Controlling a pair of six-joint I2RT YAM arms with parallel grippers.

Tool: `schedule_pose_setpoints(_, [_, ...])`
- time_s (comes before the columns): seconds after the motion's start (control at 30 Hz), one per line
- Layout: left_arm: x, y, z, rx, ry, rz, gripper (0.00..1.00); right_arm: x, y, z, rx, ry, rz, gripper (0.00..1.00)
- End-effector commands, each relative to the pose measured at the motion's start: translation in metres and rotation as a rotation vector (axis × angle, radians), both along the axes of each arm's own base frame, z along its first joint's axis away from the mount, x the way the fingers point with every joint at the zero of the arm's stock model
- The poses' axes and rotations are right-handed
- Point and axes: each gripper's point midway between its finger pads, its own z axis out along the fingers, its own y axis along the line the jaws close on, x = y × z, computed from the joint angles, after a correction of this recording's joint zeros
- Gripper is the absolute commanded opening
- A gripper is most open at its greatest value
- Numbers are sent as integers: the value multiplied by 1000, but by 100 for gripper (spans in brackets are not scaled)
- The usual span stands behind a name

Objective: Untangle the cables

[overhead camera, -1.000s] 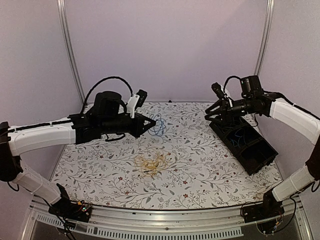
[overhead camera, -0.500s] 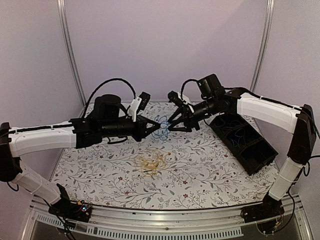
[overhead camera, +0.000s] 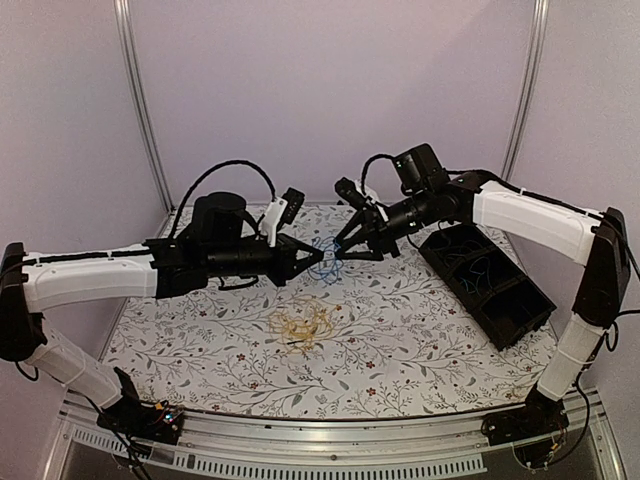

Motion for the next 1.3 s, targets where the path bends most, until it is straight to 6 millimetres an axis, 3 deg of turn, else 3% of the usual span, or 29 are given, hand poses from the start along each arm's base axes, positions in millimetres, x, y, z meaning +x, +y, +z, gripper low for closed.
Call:
schedule_pose_setpoints(0.0, [-2, -3, 1, -12, -17, 0, 0, 1, 2, -2, -20, 16, -22, 38])
schedule_pose_setpoints(0.33, [1, -2, -1, -8, -14, 20, 0, 12, -5, 2, -41, -10, -122, 12])
schedule_pose_setpoints(0.37, [3, 0, -2, -3, -12, 31, 0, 11, -6, 4, -40, -13, -126, 12])
schedule_pose_setpoints(0.47, [7, 4, -2, 3, -15, 66, 0, 10, -9, 3, -54, -28, -125, 26])
schedule_pose_setpoints(0.63, [11, 9, -2, 11, -25, 100, 0, 15, -16, -3, -97, -54, -164, 28])
schedule_pose_setpoints(0.8, [11, 10, -6, 27, -19, 107, 0, -10, -19, 10, -92, -4, -54, 39])
schedule_pose_setpoints(1.17, [8, 8, -7, 20, -10, 89, 0, 2, 2, 10, -81, 95, -32, 40])
schedule_pose_setpoints(1.27, [8, 9, -7, 20, -12, 91, 0, 8, 6, 2, -100, 123, -49, 39])
